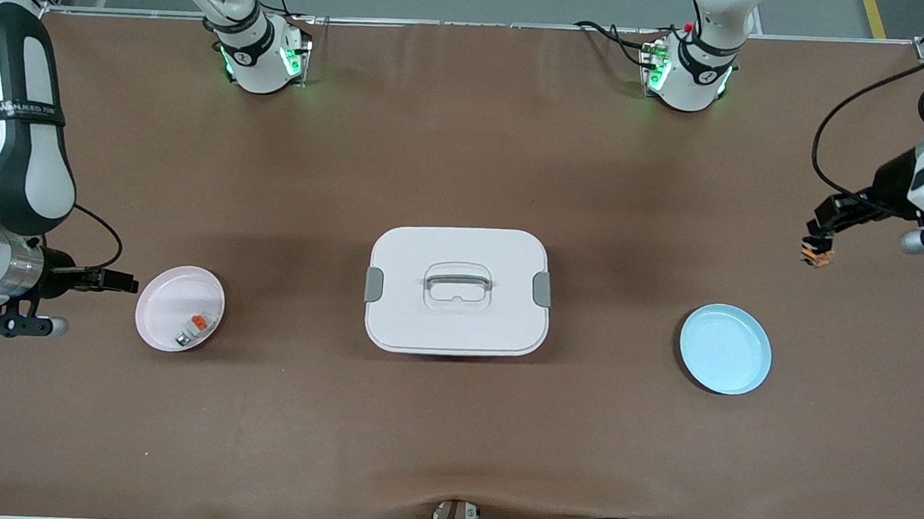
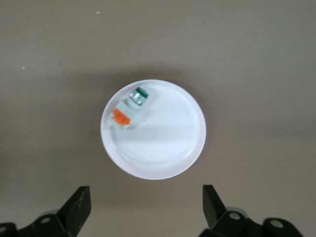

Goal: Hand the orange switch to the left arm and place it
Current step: 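Move the switch to the blue plate while the right gripper retracts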

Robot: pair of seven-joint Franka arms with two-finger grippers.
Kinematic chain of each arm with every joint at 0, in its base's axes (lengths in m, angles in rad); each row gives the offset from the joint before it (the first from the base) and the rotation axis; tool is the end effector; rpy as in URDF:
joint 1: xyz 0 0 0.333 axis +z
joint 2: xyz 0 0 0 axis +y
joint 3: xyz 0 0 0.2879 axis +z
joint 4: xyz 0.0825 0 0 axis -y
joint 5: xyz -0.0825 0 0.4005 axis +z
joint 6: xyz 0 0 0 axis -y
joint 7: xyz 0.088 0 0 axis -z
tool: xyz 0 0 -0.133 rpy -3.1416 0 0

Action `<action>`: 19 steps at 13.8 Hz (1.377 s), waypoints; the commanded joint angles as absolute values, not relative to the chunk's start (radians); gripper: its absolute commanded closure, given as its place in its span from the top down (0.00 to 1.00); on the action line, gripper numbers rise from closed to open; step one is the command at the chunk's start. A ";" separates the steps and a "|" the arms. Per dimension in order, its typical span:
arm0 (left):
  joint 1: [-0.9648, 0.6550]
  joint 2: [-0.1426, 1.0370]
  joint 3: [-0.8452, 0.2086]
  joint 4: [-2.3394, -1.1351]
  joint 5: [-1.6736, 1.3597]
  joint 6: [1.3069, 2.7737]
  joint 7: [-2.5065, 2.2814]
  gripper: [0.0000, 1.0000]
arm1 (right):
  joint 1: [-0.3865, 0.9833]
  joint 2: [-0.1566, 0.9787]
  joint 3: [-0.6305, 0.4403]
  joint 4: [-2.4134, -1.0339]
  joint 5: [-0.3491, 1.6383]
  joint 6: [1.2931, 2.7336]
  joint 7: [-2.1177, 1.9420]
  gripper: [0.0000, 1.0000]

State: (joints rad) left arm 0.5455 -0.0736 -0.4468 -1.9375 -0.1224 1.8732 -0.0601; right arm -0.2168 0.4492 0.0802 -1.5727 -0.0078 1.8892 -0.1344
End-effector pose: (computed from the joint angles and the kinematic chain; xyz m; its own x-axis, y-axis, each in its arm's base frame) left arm 0.5575 0.0396 0.4535 0.9808 0.1947 -0.0040 0.1944 -0.9772 0.0850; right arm 0.6584 -0.0959 0.3135 0.9920 -0.0020 -0.1260 -0.0078 -0.9990 -0.0451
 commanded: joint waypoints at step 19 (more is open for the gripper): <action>0.456 0.282 -0.465 -2.014 0.168 2.387 -0.614 0.00 | -0.291 0.189 0.101 -1.557 -0.091 1.730 -0.123 1.00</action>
